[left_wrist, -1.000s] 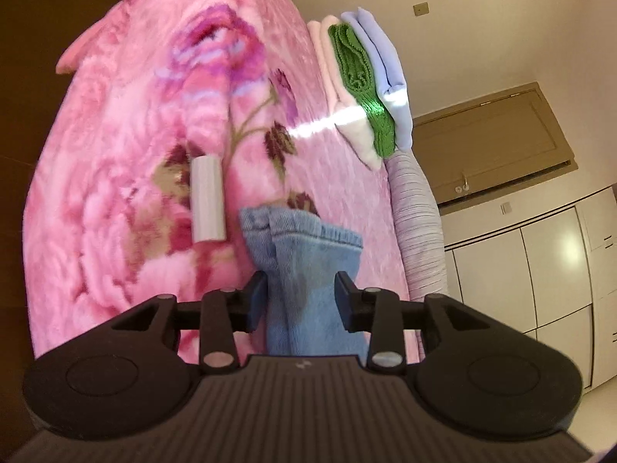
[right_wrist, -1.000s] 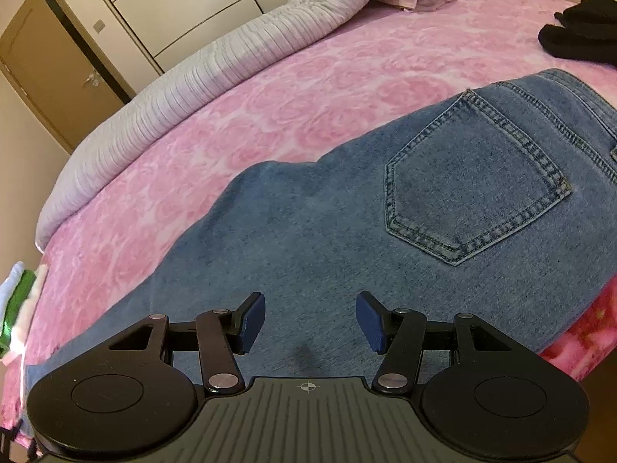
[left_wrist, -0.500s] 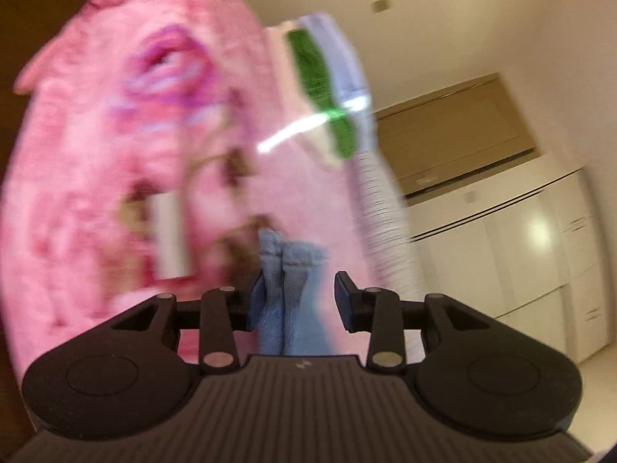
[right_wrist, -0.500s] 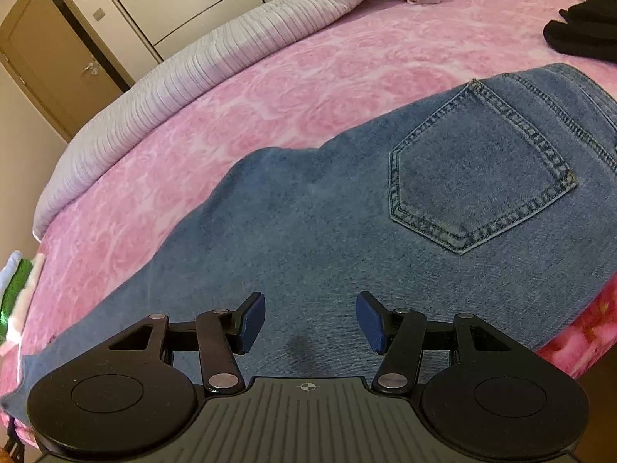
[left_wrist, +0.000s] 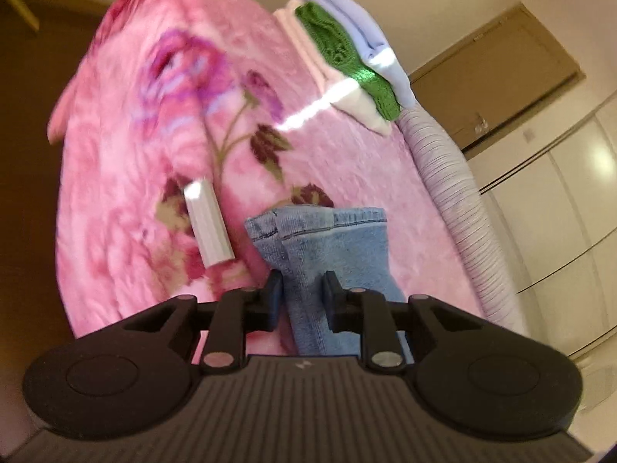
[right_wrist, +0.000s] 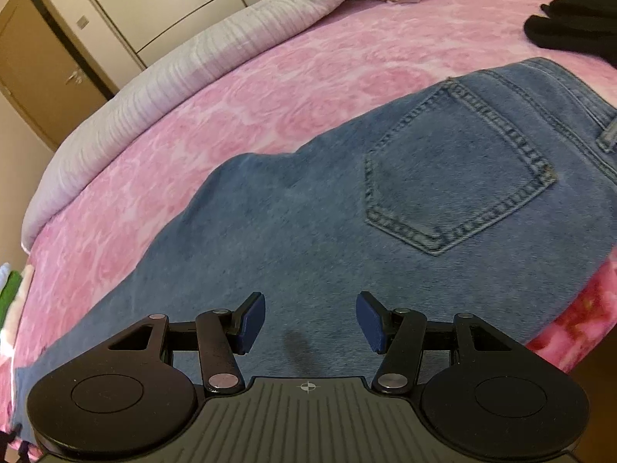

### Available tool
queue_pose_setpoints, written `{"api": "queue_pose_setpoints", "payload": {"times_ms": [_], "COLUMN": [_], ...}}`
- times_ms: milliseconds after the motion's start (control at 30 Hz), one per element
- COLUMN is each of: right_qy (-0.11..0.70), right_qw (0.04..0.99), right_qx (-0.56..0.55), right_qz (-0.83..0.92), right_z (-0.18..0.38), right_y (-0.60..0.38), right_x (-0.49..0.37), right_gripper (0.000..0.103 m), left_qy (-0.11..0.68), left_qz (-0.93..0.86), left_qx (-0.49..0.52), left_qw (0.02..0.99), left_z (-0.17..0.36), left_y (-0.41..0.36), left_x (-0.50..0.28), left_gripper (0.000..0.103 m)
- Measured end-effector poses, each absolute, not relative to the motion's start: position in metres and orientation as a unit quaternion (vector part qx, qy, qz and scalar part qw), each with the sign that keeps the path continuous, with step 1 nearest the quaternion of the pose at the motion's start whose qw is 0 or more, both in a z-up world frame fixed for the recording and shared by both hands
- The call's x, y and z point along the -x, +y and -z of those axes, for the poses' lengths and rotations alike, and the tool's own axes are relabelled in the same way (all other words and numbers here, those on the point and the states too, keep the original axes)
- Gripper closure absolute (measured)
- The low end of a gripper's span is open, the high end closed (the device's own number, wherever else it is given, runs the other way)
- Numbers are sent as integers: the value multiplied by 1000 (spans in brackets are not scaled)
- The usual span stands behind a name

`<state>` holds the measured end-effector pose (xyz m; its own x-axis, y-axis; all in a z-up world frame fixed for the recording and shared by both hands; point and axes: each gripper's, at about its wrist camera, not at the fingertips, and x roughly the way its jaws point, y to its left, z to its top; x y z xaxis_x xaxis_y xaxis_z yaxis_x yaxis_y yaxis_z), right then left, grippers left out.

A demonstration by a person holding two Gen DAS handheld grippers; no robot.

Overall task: Fold clothes
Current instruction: 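Lift the hem with the left gripper and fold it toward the waistband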

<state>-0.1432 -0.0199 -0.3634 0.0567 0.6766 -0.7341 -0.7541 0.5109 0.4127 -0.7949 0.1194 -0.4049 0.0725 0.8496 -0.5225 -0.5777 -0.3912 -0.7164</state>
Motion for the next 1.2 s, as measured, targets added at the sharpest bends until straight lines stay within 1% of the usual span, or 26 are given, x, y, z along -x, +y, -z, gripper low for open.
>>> {"api": "queue_pose_setpoints", "payload": {"times_ms": [67, 133, 167, 267, 367, 467, 533, 633, 667, 700, 800, 867, 933, 1067, 1133, 1200], "right_qy": [481, 482, 481, 477, 472, 471, 469, 466, 465, 463, 464, 465, 461, 458, 463, 468], "right_qw": [727, 728, 728, 733, 741, 747, 752, 758, 760, 762, 768, 769, 769, 763, 749, 733], "right_qx": [40, 41, 41, 35, 25, 12, 4, -12, -17, -20, -25, -28, -32, -28, -32, -38], "right_qz": [-488, -486, -487, -483, -477, -469, -464, -457, -454, -452, -441, -438, -442, -456, -474, -491], "right_z": [365, 367, 367, 363, 359, 356, 353, 349, 347, 346, 343, 339, 334, 334, 336, 337], "right_y": [-23, -26, -27, -33, -40, -50, -57, -70, -75, -80, -94, -104, -115, -124, -120, -114], "right_x": [140, 137, 136, 130, 122, 112, 106, 95, 91, 87, 76, 71, 66, 70, 78, 88], "right_gripper": [47, 47, 47, 47, 47, 47, 47, 47, 47, 47, 47, 47, 47, 47, 47, 47], "left_qy": [-131, -121, -115, -77, -23, 14, 33, 64, 90, 115, 212, 242, 226, 199, 200, 204], "left_qz": [-673, -681, -685, -709, -710, -652, -596, -496, -465, -433, -367, -351, -329, -343, -383, -412], "left_qx": [493, 481, 474, 423, 334, 262, 234, 222, 231, 239, 285, 304, 318, 305, 288, 292], "left_qw": [536, 539, 541, 559, 619, 711, 768, 837, 850, 862, 860, 852, 860, 866, 854, 838], "left_z": [402, 396, 393, 368, 328, 289, 274, 278, 291, 304, 353, 365, 355, 326, 322, 331], "left_y": [118, 118, 118, 119, 119, 111, 102, 82, 76, 71, 56, 40, 27, 20, 29, 44], "left_x": [792, 788, 785, 763, 717, 647, 594, 508, 479, 449, 382, 371, 381, 414, 424, 429], "left_gripper": [86, 91, 92, 94, 96, 96, 96, 95, 93, 90, 88, 88, 85, 85, 86, 86]}}
